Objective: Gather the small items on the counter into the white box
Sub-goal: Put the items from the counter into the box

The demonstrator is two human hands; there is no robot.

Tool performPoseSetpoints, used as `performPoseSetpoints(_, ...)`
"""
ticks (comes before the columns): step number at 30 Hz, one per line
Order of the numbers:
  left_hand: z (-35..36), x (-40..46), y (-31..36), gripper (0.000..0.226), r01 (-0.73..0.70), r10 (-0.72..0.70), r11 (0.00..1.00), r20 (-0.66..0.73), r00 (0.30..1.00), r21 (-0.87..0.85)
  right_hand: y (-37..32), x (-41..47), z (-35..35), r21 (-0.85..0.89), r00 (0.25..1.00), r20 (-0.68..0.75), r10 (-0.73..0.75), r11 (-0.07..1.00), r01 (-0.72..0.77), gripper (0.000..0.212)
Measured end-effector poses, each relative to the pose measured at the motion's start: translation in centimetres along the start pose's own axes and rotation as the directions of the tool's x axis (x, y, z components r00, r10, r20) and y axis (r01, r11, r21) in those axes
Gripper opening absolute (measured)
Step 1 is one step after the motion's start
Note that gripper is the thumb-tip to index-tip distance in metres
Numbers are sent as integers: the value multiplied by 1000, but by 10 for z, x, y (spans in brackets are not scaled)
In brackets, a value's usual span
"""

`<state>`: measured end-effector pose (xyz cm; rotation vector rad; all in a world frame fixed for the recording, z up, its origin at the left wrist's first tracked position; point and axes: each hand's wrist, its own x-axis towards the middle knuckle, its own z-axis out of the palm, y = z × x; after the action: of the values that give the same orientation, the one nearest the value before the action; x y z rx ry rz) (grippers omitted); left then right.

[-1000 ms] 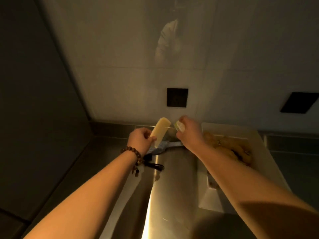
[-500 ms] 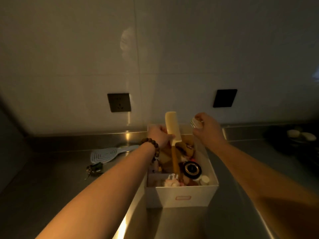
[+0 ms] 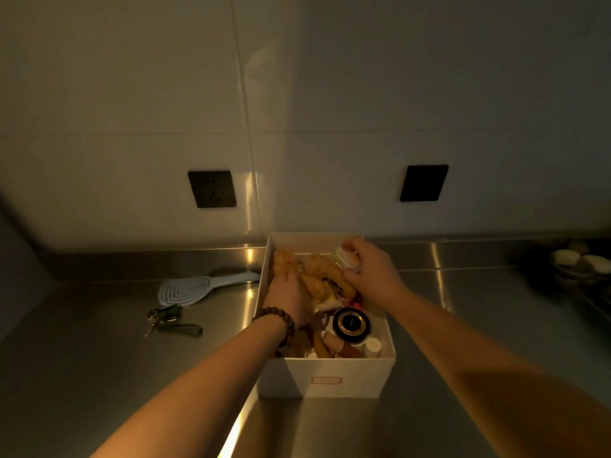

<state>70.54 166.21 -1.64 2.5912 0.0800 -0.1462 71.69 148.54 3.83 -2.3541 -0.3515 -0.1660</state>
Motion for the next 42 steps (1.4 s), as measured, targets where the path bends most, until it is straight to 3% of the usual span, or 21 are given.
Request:
performPoseSetpoints(3, 4, 0, -3, 91, -346, 298, 877, 189, 936, 334, -2, 4, 7, 13, 999, 39, -14, 1000, 13, 47)
performPoseSetpoints(5, 7, 0, -4, 84, -442, 319, 770, 323, 891, 460, -2, 5, 12, 28, 997, 77, -9, 1000, 7, 48)
performPoseSetpoints(8, 6, -1, -9, 66, -436, 227, 728, 413, 882, 529, -1, 5, 17, 17, 993, 110, -32, 999, 30, 49)
performPoseSetpoints(11, 3, -4, -15, 44, -344, 121, 833, 464, 878, 434, 1, 6, 18, 11, 990, 132, -55, 998, 54, 48)
performPoseSetpoints(16, 6, -4, -12, 43, -275, 66, 865, 448, 892, 420, 5, 7, 25, -7, 973, 225, -41, 999, 44, 47)
performPoseSetpoints(19, 10, -4, -10, 41, -328, 90, 815, 456, 886, 477, 8, 6, 32, -34, 947, 318, -50, 997, 64, 44)
performPoseSetpoints(21, 7, -4, -12, 46, -334, 121, 799, 411, 904, 499, 9, 5, 39, -104, 928, 371, -31, 992, 75, 44)
performPoseSetpoints(26, -10, -6, -26, 79, -347, 332, 722, 140, 933, 599, 14, 0, 55, -235, 857, 515, 12, 964, 128, 45)
performPoseSetpoints(30, -19, -9, -46, 99, -273, 289, 817, 49, 956, 507, 19, -3, 63, -297, 840, 541, 44, 944, 142, 47)
performPoseSetpoints(36, -20, -14, -45, 99, -257, 278, 932, -51, 959, 256, 25, -2, 60, -346, 826, 561, 63, 924, 164, 31)
performPoseSetpoints(42, -20, -17, -43, 92, -201, 216, 969, -103, 971, 142, 23, -5, 55, -354, 811, 576, 107, 926, 129, 41)
